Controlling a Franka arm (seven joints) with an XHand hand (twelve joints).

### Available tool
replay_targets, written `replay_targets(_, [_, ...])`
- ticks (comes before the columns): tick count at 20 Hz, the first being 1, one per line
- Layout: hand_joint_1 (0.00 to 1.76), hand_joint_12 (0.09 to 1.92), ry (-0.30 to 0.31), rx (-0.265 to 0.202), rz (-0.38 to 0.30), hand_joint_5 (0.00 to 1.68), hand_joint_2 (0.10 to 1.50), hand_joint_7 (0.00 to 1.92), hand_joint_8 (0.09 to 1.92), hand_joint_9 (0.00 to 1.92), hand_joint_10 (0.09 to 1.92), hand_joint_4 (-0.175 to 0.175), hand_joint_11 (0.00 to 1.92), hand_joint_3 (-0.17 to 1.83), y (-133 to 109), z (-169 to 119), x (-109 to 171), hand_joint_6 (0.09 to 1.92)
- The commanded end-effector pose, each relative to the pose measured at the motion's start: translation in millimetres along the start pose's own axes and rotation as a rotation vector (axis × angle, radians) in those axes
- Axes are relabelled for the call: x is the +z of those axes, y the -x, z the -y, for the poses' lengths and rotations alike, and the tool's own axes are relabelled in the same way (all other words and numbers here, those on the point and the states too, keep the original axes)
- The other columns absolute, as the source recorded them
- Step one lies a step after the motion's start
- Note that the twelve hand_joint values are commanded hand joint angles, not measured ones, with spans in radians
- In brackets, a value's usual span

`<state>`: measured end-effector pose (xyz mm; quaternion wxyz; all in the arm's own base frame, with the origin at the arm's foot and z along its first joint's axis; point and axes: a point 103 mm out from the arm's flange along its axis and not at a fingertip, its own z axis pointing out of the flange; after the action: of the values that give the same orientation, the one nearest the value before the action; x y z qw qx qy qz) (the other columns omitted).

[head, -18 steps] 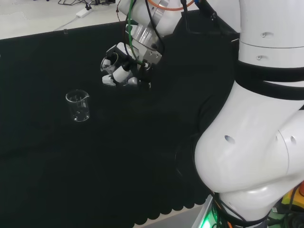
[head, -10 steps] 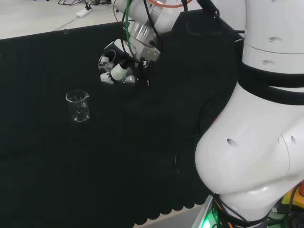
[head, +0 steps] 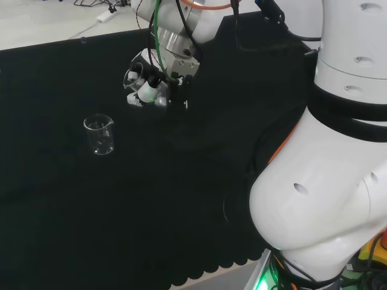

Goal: Pour the water from the handheld beaker into the one on the table.

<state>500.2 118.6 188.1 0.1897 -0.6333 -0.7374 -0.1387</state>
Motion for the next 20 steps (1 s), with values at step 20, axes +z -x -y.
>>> replay_targets(20, [1.56,1.06,0.044,0.019,0.167,0.95,0.4,1.12,1.25,1.26,1.07,-0.175,0.92,1.17,-37.6,-11.8,25.2,1.66])
